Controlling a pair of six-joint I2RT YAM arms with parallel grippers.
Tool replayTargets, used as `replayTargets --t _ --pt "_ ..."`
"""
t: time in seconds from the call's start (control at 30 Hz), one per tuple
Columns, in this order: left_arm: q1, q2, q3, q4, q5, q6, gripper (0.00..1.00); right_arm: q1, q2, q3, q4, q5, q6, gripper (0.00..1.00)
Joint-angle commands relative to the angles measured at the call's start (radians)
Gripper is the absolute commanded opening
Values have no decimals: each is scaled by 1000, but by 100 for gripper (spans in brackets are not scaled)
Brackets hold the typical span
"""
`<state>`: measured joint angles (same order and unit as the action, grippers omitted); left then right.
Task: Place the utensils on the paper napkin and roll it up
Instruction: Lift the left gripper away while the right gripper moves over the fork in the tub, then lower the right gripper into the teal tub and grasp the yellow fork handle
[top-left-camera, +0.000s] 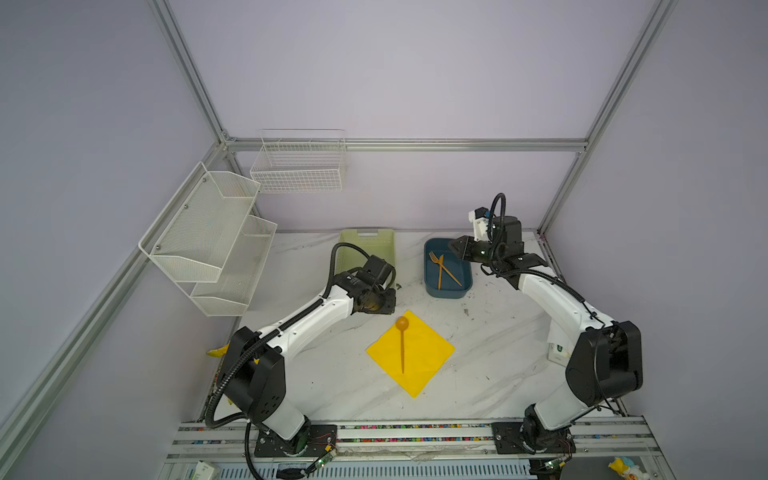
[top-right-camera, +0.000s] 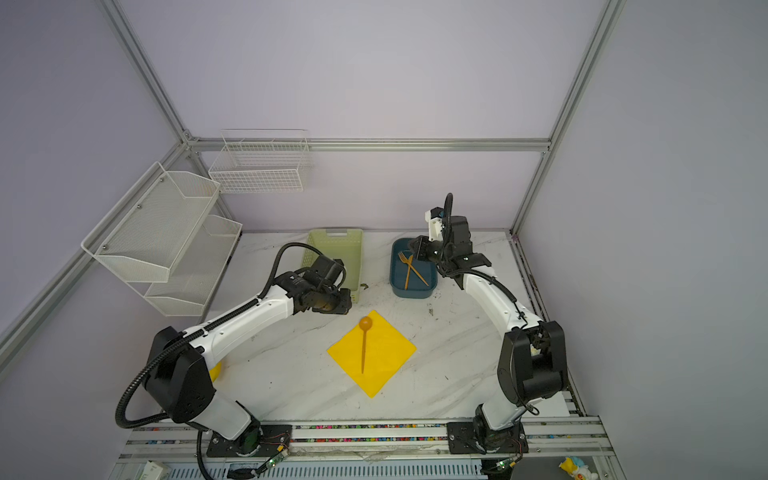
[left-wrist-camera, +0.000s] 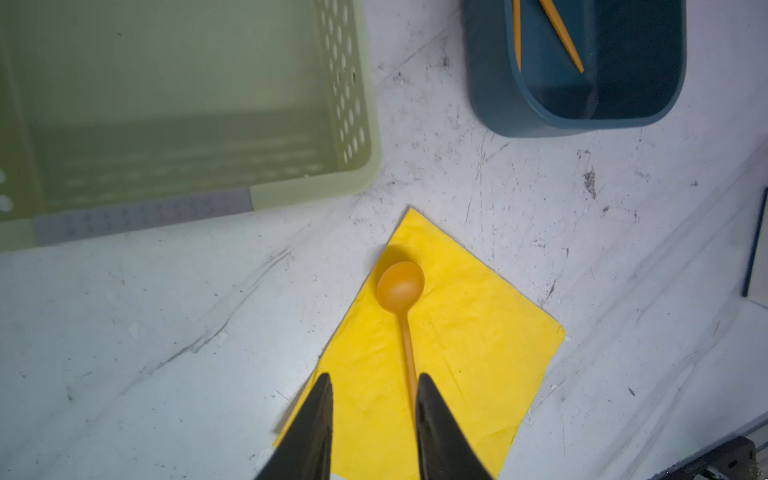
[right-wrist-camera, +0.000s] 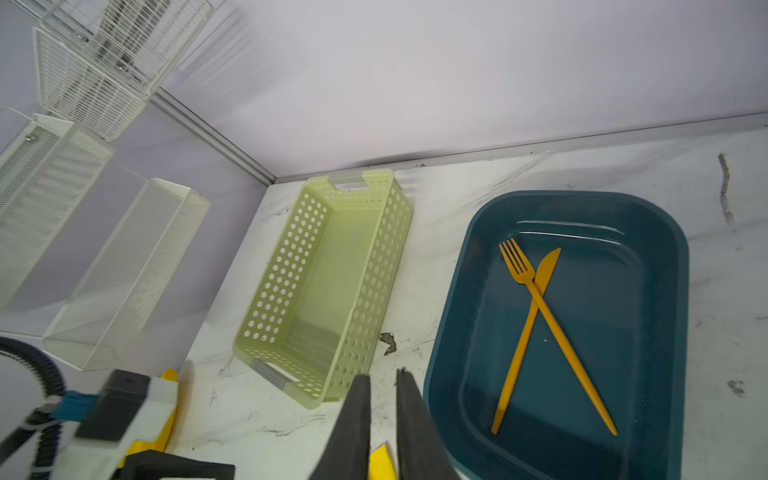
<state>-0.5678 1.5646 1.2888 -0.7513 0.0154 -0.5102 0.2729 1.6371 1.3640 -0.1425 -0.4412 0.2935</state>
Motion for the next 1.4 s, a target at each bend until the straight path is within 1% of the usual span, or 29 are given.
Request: replayTargets --t 0.0,0.2,0.3,0.43,0.47,0.57,0.73,0.83,0.97,1.03,1.17,1.37 --pt "63 -56 54 -4 67 93 35 20 68 87 -123 103 -84 17" --pt "183 -98 63 -16 128 196 36 56 244 249 -313 195 -162 17" --pt "223 -122 45 -13 95 222 36 66 307 297 -368 240 -193 17" --pt "259 -143 -37 49 56 289 35 74 373 349 -414 325 -219 16" --pt "266 -141 -55 63 57 290 36 75 397 368 -427 338 -226 17" --pt "278 -142 -83 88 63 327 36 75 451 421 -454 341 -257 18" --pt "292 -141 -110 119 82 305 36 74 532 502 -482 321 -325 26" --pt "297 -142 -114 116 70 306 36 71 568 541 -489 317 -367 27" --pt "305 -141 -121 118 67 309 36 69 642 608 -538 355 -415 27" --pt "308 -142 -123 118 69 309 36 64 668 625 -546 373 -416 27" --pt "310 -141 -126 121 71 311 36 39 711 654 -556 338 -406 27" --pt "323 -135 -118 115 89 310 36 25 746 665 -551 338 -406 27"
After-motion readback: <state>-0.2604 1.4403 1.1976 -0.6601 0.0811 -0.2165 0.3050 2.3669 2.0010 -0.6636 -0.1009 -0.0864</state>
